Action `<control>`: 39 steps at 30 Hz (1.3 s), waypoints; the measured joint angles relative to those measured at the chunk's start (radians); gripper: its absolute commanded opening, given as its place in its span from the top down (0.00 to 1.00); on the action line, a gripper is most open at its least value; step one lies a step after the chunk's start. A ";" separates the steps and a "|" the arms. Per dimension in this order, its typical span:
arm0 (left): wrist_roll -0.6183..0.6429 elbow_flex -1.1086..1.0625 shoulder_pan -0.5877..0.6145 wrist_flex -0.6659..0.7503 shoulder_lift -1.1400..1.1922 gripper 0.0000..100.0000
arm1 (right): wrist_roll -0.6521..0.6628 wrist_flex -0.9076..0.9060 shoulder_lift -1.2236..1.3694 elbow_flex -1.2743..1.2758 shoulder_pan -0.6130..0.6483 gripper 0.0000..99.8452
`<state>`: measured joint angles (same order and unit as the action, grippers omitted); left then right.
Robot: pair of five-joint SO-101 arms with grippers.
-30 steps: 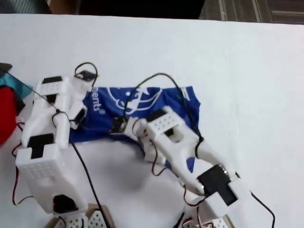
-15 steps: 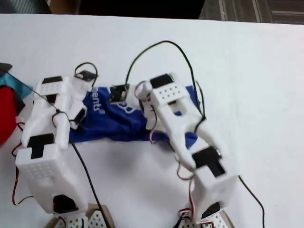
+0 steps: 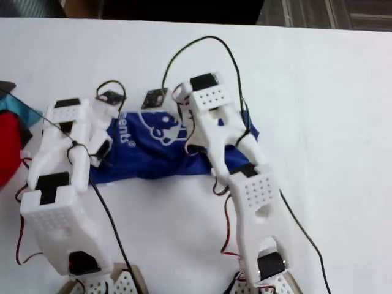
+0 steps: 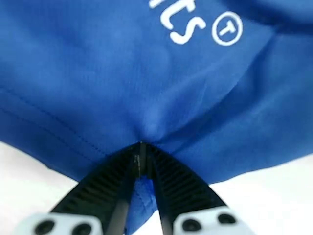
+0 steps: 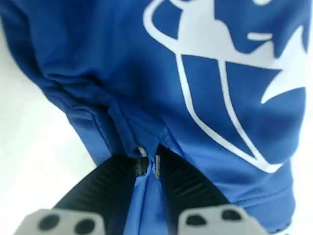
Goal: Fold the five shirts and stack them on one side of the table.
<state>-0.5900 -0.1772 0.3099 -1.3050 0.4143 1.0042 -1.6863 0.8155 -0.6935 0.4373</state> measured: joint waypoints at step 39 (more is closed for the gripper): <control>-0.021 0.000 -0.003 0.000 0.000 0.97 | -0.124 0.491 -0.473 0.713 -0.230 0.98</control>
<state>-0.6114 -0.1772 0.3069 -1.3050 0.4143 0.8800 -1.1953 0.3429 0.0199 0.2071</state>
